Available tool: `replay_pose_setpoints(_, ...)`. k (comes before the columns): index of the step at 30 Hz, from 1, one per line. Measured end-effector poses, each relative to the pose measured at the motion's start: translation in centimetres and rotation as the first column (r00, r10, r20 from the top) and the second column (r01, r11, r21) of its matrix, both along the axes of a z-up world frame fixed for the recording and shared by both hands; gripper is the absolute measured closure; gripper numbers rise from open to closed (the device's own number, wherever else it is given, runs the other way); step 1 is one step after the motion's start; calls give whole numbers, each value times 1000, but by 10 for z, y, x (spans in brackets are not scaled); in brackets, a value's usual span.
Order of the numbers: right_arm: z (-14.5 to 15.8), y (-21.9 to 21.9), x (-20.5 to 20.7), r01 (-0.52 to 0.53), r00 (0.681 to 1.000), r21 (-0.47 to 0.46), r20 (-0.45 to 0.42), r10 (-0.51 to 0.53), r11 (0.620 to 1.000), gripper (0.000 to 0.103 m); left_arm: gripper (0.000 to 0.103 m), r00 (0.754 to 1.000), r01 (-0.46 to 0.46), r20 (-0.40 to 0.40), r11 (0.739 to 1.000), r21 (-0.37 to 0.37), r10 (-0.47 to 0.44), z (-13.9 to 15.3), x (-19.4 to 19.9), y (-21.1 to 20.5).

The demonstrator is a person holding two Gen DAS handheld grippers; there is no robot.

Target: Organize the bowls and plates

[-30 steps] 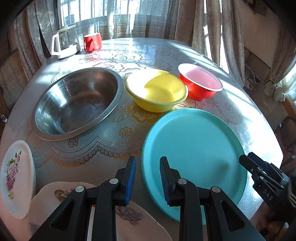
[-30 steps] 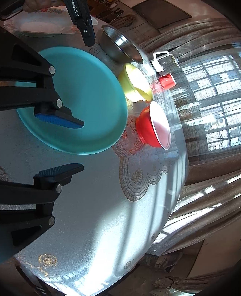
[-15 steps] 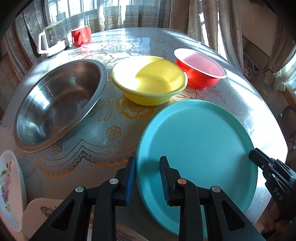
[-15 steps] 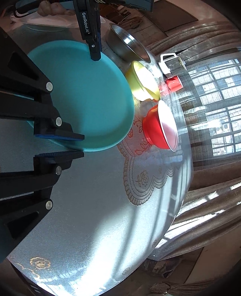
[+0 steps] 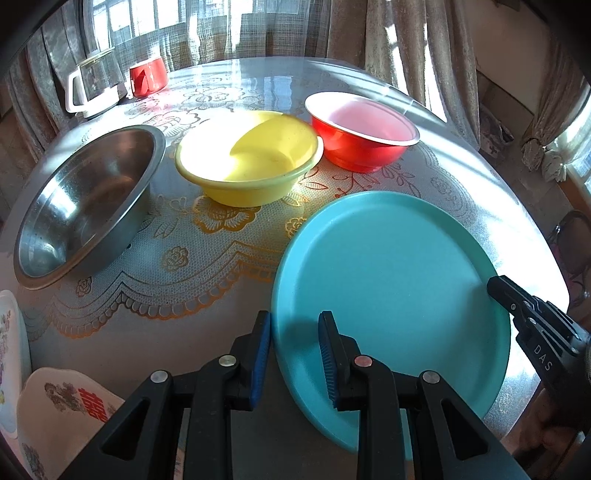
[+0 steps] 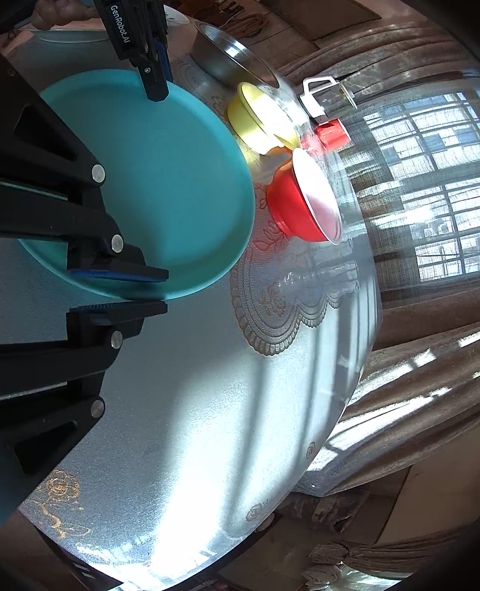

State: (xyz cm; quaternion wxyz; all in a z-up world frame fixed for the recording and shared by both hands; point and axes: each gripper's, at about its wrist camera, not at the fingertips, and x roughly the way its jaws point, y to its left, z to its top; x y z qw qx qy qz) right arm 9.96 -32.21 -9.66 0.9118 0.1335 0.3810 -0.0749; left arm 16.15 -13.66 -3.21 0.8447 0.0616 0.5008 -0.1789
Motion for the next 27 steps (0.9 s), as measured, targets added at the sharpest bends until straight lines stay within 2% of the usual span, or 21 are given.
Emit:
replay_pose_setpoints(3, 0, 1, 0, 3, 1000, -7, -4, -3, 1000, 90, 77, 1000, -22, -12, 1000, -11, 22, 0, -2, 3)
replay_pose_setpoints(9, 3, -3, -3, 13, 1000, 11, -7, -13, 1000, 72, 77, 998, -64, 15, 997, -52, 65, 8, -10, 20)
replay_pose_setpoints(16, 27, 5, -9, 14, 998, 1, 53, -14, 1000, 67, 77, 992, -94, 76, 989, -115, 103, 28, -30, 53)
replay_pose_setpoints(22, 42, 37, 3, -160, 985, 100, 75, 152, 982, 66, 77, 978, -144, 122, 972, -184, 168, 48, -48, 101)
replay_pose_setpoints(24, 47, 56, 11, -245, 969, 156, 80, 235, 957, 66, 77, 970, -167, 140, 966, -197, 197, 53, -55, 122)
replay_pose_setpoints(27, 55, 95, 23, -381, 925, 203, 95, 369, 902, 66, 76, 952, -216, 170, 953, -213, 254, 57, -63, 156)
